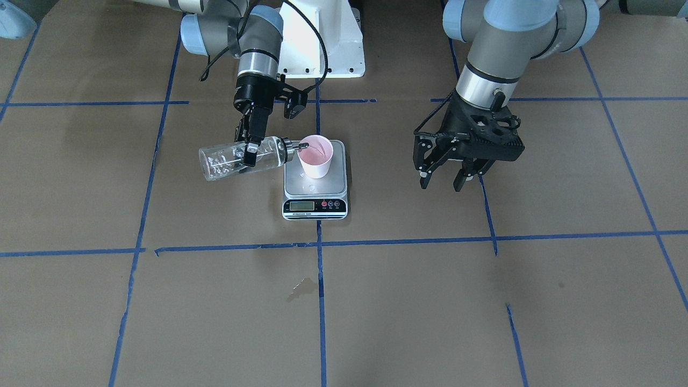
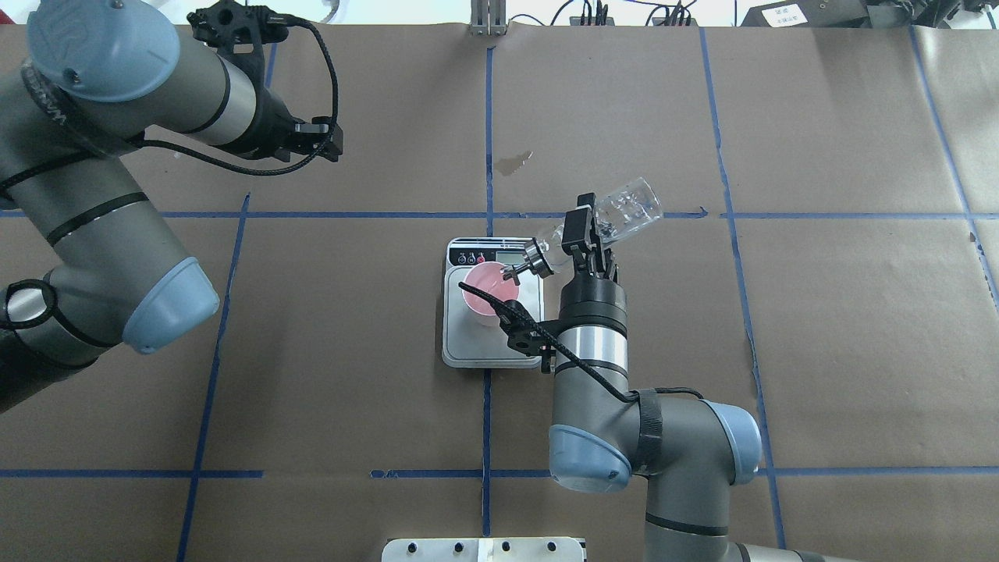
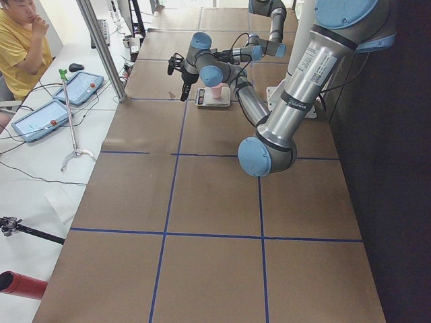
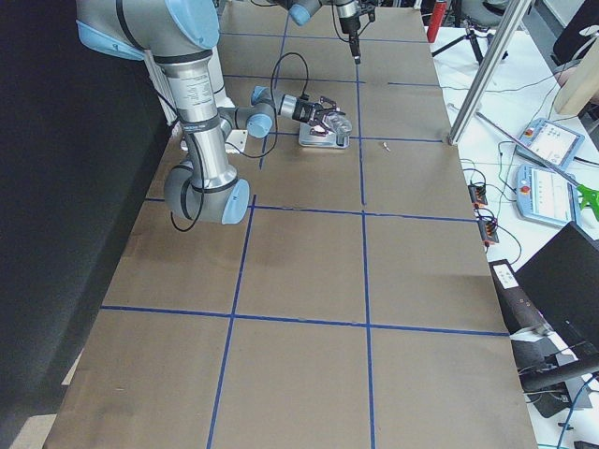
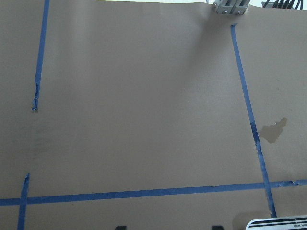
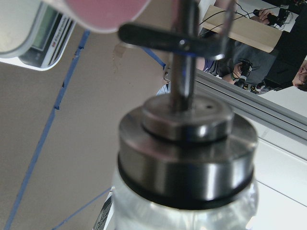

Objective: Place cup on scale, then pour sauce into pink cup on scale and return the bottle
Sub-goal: 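Tilt the bottle spout down into the pink cup with the right gripper, then turn the bottle upright and carry it back with the right gripper, then lower the bottle onto the table and open the right gripper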

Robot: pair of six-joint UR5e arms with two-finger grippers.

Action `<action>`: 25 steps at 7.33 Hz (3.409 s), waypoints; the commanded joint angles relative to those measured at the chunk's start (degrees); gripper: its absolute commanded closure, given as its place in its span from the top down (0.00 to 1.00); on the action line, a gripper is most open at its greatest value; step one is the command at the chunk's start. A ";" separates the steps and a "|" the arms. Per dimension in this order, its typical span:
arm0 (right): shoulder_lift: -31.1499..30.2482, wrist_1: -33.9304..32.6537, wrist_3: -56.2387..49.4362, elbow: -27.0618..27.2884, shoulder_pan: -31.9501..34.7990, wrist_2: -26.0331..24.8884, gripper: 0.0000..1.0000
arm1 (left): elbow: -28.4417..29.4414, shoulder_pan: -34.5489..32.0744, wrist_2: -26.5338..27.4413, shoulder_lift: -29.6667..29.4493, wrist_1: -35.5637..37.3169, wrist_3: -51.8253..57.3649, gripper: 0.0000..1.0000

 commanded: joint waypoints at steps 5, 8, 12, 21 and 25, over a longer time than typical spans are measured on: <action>-4.56 13.26 42.03 0.01 -0.67 7.98 0.00 | -0.03 -0.09 0.00 -0.26 0.00 0.00 0.67; -10.38 34.68 54.56 -0.43 0.03 11.69 0.00 | -0.03 -0.09 0.00 -0.52 0.00 -0.09 0.67; -23.54 47.71 78.58 -0.34 1.52 14.51 0.00 | -0.46 0.00 0.00 -0.61 0.00 -0.97 0.67; -29.64 47.98 95.16 -2.52 1.80 15.92 0.00 | -1.79 -0.09 0.00 -0.26 0.18 -1.85 0.67; -28.94 47.98 95.33 -2.63 1.79 16.01 0.99 | -1.70 -0.09 0.00 -0.26 0.17 -1.85 0.67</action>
